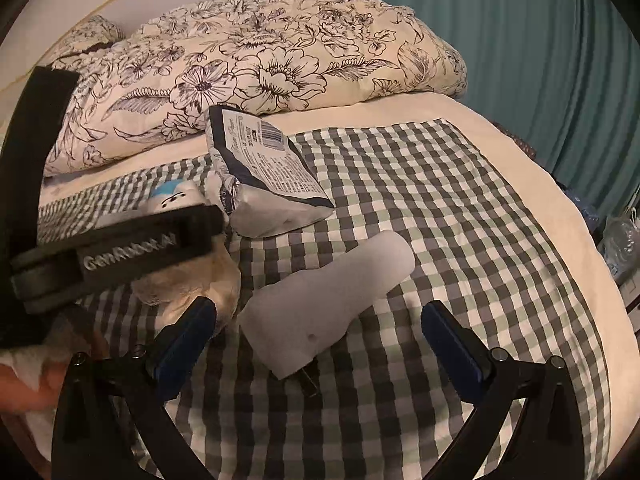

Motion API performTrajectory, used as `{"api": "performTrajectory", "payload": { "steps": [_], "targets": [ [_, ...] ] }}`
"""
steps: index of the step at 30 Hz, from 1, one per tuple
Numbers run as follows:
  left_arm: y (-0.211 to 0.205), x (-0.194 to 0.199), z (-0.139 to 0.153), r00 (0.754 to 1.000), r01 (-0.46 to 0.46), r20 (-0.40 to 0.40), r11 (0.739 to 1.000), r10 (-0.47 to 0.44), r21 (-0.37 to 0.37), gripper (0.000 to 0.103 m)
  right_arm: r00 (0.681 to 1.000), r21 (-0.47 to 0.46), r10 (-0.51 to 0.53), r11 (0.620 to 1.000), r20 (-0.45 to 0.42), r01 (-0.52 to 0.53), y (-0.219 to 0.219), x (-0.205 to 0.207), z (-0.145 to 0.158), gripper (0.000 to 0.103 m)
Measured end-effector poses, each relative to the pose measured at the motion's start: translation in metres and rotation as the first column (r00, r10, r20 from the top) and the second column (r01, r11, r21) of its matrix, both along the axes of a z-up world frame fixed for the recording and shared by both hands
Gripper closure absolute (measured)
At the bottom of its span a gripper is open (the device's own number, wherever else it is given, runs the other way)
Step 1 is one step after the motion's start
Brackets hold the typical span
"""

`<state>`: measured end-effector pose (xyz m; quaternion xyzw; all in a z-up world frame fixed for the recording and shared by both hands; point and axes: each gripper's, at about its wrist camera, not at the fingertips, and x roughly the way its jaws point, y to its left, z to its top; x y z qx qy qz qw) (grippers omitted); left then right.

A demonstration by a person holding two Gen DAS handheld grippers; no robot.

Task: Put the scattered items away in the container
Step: 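Grasp the white plush toy with the left tool while the right grasps the white plastic tube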

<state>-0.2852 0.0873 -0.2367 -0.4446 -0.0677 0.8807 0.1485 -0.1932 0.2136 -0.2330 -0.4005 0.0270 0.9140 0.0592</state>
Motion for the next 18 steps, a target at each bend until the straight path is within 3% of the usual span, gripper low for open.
{"api": "performTrajectory", "payload": {
  "steps": [2,6,13,14,15,16,17,18],
  "targets": [
    [0.001,-0.001,-0.001,1.0,-0.003,-0.005,1.0,0.003,0.009,0.004,1.0,0.001,-0.005,1.0,0.008,0.005,0.002,-0.002,-0.003,0.0],
    [0.003,-0.003,0.001,1.0,0.025,0.004,0.999,-0.026,0.04,0.038,1.0,-0.007,-0.015,1.0,0.001,0.015,0.005,-0.003,-0.002,0.0],
    [0.003,0.002,0.017,0.999,0.014,-0.031,1.0,-0.014,-0.002,0.039,1.0,0.031,0.0,1.0,-0.001,0.0,0.001,-0.004,0.0,0.003],
    [0.0,0.003,0.02,0.999,0.01,-0.035,1.0,-0.01,0.003,0.04,1.0,0.029,0.003,1.0,0.004,-0.003,0.001,-0.005,-0.001,0.006],
    [-0.004,0.003,0.023,0.999,0.002,-0.039,1.0,-0.001,0.007,0.042,1.0,0.02,0.008,1.0,0.006,-0.008,0.001,-0.005,-0.002,0.017],
    [-0.007,0.004,0.025,0.999,-0.008,-0.041,1.0,0.009,0.01,0.057,1.0,0.002,0.019,1.0,0.01,-0.019,0.002,-0.005,-0.003,0.03],
    [-0.01,0.004,0.027,0.999,-0.017,-0.036,1.0,0.017,0.006,0.063,0.999,-0.01,0.028,1.0,0.016,-0.027,0.002,-0.005,-0.005,0.036],
    [-0.013,0.004,0.027,0.999,-0.032,-0.031,0.999,0.032,-0.002,0.063,0.999,-0.013,0.032,0.999,0.023,-0.032,0.001,-0.006,-0.006,0.045]
  ]
}}
